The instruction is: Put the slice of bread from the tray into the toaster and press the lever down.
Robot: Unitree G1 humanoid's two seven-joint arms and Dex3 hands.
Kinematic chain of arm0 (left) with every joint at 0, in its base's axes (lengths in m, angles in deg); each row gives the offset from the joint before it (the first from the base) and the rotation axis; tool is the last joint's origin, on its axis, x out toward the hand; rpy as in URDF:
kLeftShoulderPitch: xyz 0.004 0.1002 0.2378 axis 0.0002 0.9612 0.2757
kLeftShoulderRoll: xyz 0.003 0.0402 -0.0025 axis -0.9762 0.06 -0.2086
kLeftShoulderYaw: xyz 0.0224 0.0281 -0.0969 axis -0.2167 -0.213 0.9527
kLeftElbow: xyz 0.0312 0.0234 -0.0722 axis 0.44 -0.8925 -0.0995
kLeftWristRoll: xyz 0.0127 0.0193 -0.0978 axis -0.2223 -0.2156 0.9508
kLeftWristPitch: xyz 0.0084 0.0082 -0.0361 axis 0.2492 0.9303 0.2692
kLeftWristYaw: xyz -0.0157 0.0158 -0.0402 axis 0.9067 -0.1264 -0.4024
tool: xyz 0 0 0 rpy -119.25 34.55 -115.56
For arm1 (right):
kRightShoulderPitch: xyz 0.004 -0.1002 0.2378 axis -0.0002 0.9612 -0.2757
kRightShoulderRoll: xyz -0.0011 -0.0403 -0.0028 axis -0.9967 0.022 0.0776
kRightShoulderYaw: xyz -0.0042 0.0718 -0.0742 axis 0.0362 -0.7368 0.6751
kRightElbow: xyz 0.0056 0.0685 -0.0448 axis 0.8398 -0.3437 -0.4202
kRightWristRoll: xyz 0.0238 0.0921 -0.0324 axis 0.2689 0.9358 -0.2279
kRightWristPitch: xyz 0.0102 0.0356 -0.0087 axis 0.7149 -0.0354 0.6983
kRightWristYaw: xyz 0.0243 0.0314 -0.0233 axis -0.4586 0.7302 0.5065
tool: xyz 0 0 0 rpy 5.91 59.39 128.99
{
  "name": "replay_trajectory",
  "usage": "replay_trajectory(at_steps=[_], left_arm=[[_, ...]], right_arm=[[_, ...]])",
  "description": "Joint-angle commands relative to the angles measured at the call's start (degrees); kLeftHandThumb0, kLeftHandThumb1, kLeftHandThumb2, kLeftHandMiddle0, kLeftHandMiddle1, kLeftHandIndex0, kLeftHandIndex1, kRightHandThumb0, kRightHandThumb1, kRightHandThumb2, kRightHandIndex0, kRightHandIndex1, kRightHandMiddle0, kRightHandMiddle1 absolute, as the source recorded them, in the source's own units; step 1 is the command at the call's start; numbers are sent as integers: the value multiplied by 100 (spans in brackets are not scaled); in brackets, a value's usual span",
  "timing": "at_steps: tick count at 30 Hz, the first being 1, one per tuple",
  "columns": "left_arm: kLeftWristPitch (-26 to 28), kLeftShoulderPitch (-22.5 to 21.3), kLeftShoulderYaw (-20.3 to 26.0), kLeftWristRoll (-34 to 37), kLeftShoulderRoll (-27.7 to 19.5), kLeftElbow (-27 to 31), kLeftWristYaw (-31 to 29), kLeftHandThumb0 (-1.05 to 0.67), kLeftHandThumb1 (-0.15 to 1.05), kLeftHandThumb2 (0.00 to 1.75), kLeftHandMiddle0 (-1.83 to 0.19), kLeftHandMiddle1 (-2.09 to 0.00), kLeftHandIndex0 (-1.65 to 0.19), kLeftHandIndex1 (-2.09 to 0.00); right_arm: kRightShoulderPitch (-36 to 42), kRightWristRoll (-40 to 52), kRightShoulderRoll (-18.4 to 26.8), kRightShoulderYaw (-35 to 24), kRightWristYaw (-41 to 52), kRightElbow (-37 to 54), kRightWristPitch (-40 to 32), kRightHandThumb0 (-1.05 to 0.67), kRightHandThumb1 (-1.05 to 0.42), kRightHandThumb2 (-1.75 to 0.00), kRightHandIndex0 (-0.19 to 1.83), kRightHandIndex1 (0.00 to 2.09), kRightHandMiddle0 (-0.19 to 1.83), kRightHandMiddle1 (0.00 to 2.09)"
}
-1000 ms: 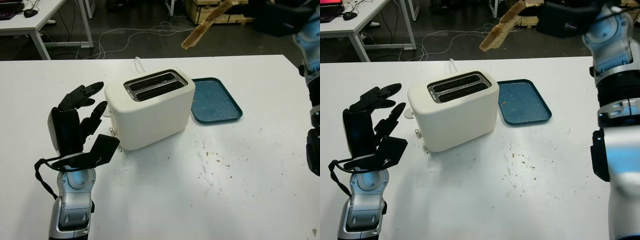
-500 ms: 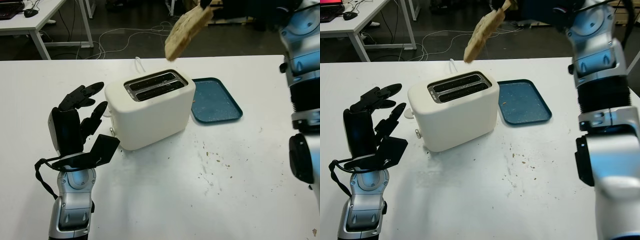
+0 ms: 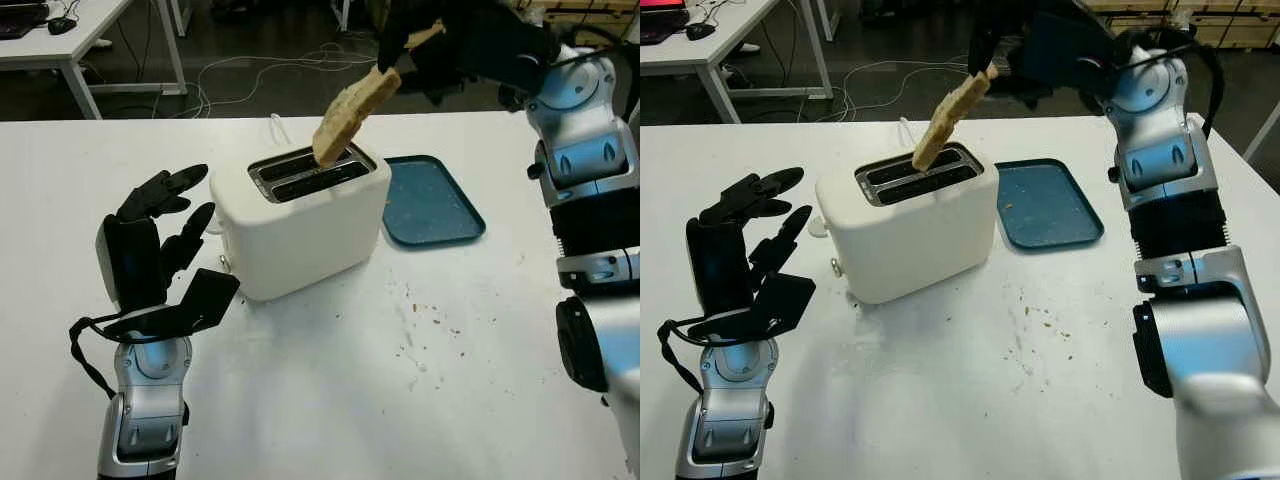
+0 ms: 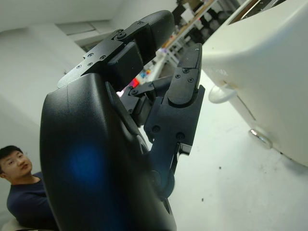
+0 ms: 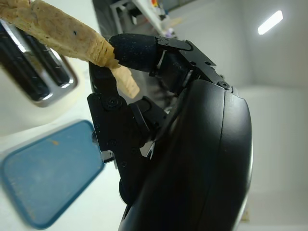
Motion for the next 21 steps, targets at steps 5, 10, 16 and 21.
replay_trajectory(at_steps=[5, 10, 16, 21], left_arm=[[-64, 16, 3, -43, 1, 7, 59, -21, 86, 0, -64, -106, -87, -27], [-24, 32, -3, -13, 18, 33, 35, -21, 86, 0, -63, -105, -86, -28], [-28, 44, -33, -42, 24, 33, 44, -19, 87, 0, -62, -107, -85, -28], [16, 78, -33, -57, 37, 70, 44, -18, 87, 0, -62, -107, -85, -29]], right_arm=[[12, 208, 84, -161, 220, 430, -664, -37, -92, -23, 112, 175, 95, 175], [153, 403, 199, -394, 364, 1307, -1819, -37, -92, -24, 113, 175, 93, 175], [570, 669, 305, -593, 448, 2066, -2283, -35, -92, -30, 110, 175, 88, 175], [978, 961, 385, -717, 562, 2585, -2272, -38, -92, -33, 107, 175, 87, 175]])
